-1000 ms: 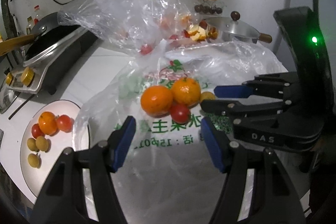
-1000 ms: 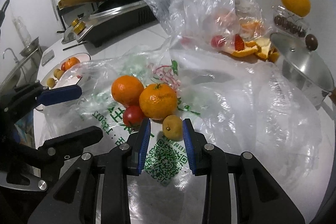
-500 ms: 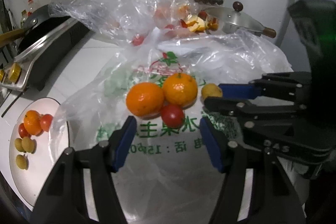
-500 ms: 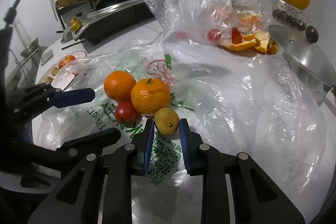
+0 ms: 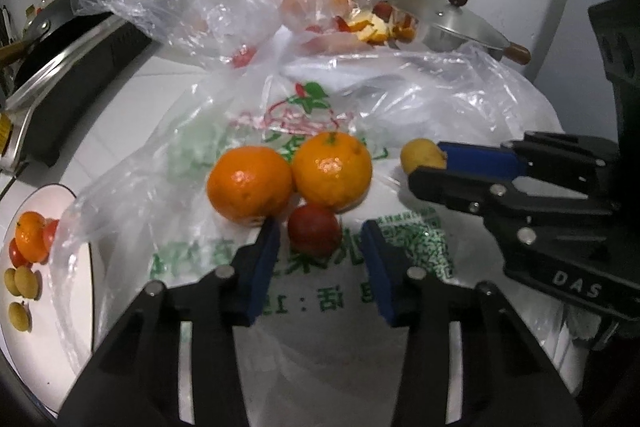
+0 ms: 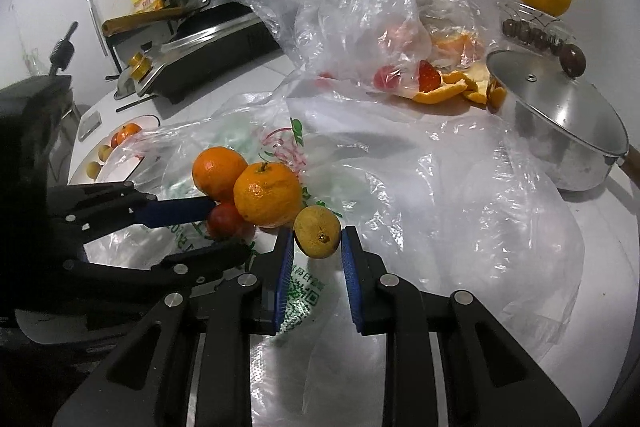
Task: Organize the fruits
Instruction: 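Grasp a small yellow fruit with the right gripper, then grasp a red tomato with the left gripper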
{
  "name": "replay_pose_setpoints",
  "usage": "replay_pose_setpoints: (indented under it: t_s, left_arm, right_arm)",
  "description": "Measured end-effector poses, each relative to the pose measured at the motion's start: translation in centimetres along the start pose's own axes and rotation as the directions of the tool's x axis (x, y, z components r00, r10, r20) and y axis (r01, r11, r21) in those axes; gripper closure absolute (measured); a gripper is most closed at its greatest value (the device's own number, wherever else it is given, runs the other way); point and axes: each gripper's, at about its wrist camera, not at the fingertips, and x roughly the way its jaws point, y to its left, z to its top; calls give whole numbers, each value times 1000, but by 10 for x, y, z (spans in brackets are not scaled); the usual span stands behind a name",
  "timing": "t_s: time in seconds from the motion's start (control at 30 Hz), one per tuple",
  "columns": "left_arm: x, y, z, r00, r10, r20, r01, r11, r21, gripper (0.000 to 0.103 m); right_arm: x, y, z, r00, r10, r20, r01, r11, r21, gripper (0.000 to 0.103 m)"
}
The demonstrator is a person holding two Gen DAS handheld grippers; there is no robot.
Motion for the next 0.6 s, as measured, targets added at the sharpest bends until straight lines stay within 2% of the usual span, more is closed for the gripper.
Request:
replay_pose_setpoints:
  t_s: [0.07, 0.1, 0.3, 0.6]
  left_arm:
    - [3, 0, 1, 1000, -3, -3, 3, 1000, 3, 68]
    - [4, 1, 1, 1000, -3, -3, 3, 1000, 2, 75]
    - [-1, 1, -1, 1000, -18, 6, 18, 1000, 4, 75]
    - [-30, 3, -9, 997, -51, 61, 51, 999, 5, 75]
  right_arm:
    - [0, 0, 0, 1000, 1, 2, -1, 1000, -1, 77]
    - [-1, 0, -1, 1000, 2, 5, -2, 1000, -2, 77]
    - [-6, 3, 1, 1000, 4, 21, -4, 1000, -3, 77]
    - [-22, 17, 6, 999, -14, 41, 16, 999, -31, 77]
